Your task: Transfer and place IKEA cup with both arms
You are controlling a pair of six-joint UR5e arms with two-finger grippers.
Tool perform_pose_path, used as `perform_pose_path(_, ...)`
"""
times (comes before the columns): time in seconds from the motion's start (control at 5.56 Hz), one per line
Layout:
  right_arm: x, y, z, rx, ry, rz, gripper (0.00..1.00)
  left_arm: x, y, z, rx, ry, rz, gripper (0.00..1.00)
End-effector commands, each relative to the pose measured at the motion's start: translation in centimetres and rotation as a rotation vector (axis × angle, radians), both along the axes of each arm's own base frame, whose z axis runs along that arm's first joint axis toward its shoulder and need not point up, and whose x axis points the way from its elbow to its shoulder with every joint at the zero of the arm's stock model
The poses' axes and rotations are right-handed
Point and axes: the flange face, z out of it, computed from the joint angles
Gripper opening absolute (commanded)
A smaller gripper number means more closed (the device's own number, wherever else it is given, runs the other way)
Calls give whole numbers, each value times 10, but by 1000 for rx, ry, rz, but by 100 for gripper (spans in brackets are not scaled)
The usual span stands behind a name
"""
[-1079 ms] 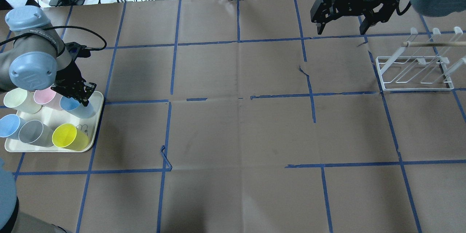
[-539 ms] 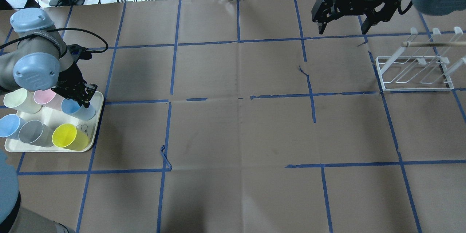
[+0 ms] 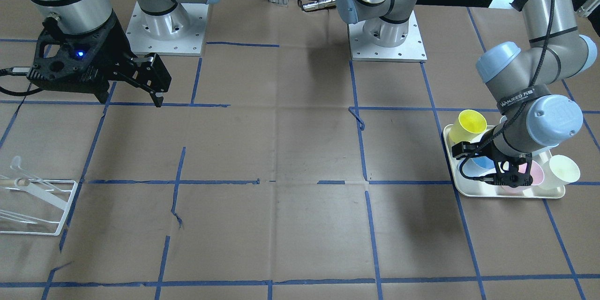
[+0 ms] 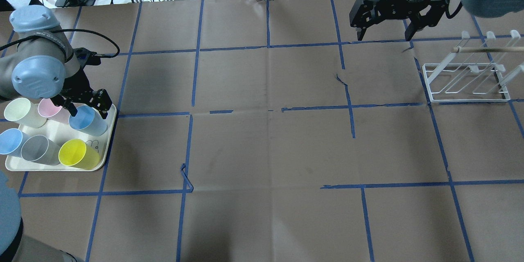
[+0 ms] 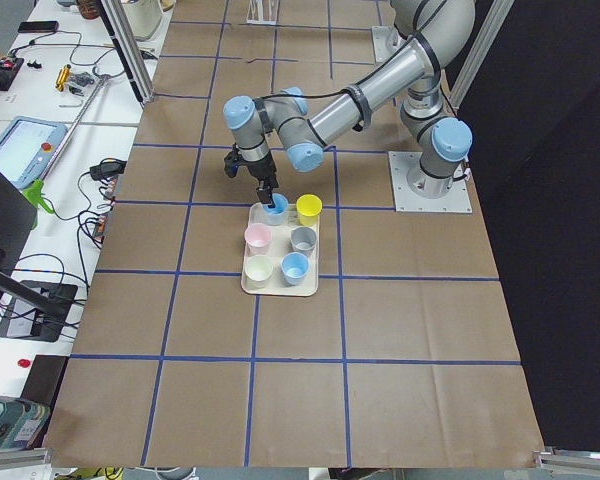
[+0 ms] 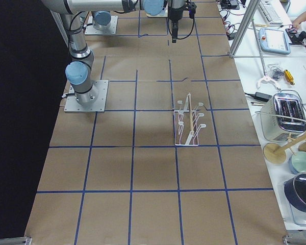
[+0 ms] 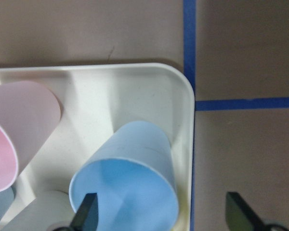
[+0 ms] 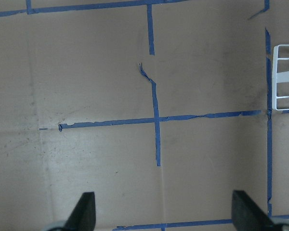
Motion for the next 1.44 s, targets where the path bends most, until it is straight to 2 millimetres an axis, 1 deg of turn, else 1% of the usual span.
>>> perform_pose_path(0.0, 0, 2, -3, 30, 3, -2, 100, -45, 21, 71, -39, 32, -21, 93)
perform_pose_path(0.18, 0, 2, -2, 29, 1, -2, 100, -98, 27, 121, -69, 104, -35, 93)
perform_pose_path(0.36, 0, 2, -3, 31, -3, 0, 100, -149, 24, 171, -80, 88, 9, 93)
perform_pose_path(0.54, 0, 2, -3, 31, -5, 0, 100, -201, 30, 209, -110, 67, 28, 93)
perform_pose_path(0.72, 0, 2, -3, 31, -5, 0, 100, -230, 43, 229, -152, 65, 23, 97)
perform_pose_path(0.9, 0, 2, -3, 31, -5, 0, 100, -237, 63, 258, -213, 88, 7, 98)
perform_pose_path(1.08, 0, 2, -3, 31, -5, 0, 100, -237, 62, 254, -249, 88, 10, 98)
perform_pose_path(1.26, 0, 2, -3, 31, -5, 0, 100, -237, 70, 260, -263, 89, 19, 98)
